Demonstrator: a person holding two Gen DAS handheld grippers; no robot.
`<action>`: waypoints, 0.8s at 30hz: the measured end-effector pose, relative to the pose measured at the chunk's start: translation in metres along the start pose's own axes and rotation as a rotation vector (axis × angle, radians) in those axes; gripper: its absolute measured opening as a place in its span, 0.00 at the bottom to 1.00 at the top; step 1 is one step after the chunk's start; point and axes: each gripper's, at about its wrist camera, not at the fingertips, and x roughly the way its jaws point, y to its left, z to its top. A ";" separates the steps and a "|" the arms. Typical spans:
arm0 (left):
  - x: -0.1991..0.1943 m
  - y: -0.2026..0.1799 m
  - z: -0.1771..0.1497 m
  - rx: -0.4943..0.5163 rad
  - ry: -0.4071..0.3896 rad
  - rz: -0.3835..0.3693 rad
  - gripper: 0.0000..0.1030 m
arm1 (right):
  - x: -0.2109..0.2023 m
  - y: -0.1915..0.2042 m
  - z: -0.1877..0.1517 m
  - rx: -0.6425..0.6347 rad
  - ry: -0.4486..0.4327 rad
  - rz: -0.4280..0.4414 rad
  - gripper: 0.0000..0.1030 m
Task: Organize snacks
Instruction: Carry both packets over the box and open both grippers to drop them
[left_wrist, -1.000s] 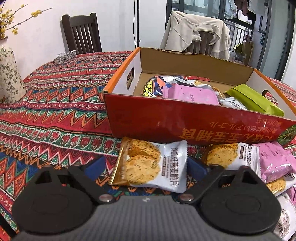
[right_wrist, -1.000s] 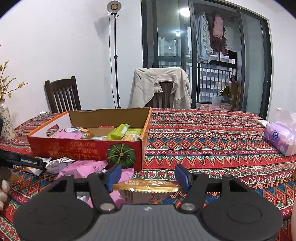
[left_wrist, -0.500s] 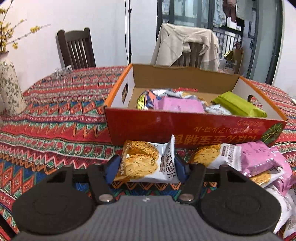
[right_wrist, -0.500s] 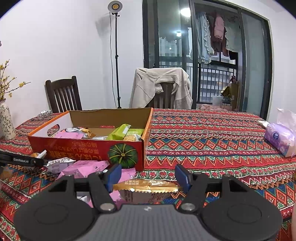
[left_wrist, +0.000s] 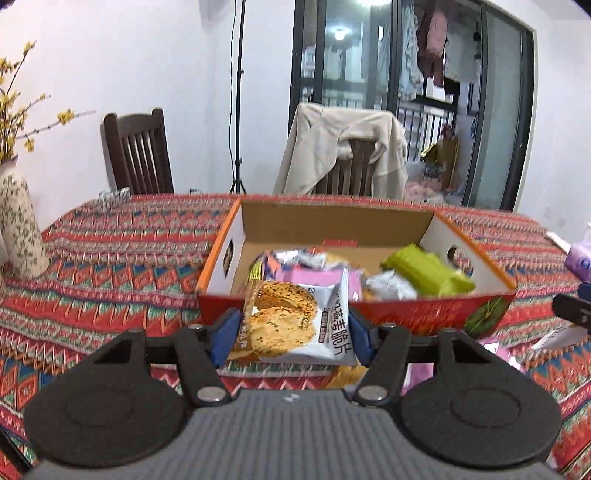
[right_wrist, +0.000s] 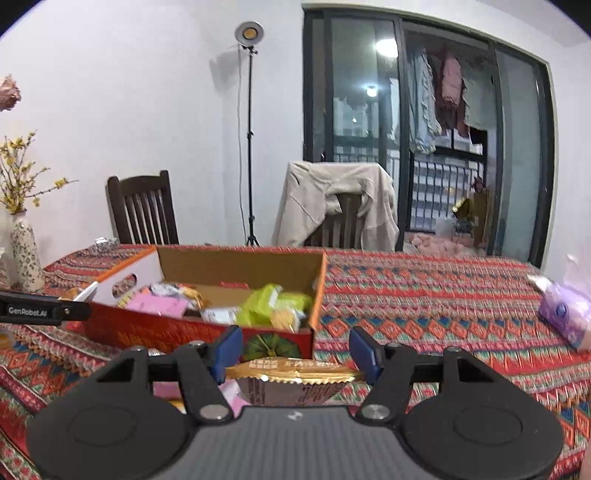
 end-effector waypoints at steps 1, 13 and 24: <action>0.000 -0.001 0.003 0.000 -0.006 -0.004 0.61 | 0.001 0.002 0.004 -0.004 -0.009 0.006 0.62; 0.017 -0.013 0.036 -0.033 -0.086 -0.035 0.61 | 0.034 0.034 0.059 -0.041 -0.101 0.069 0.62; 0.069 -0.009 0.058 -0.083 -0.092 0.006 0.61 | 0.104 0.051 0.084 -0.036 -0.089 0.084 0.62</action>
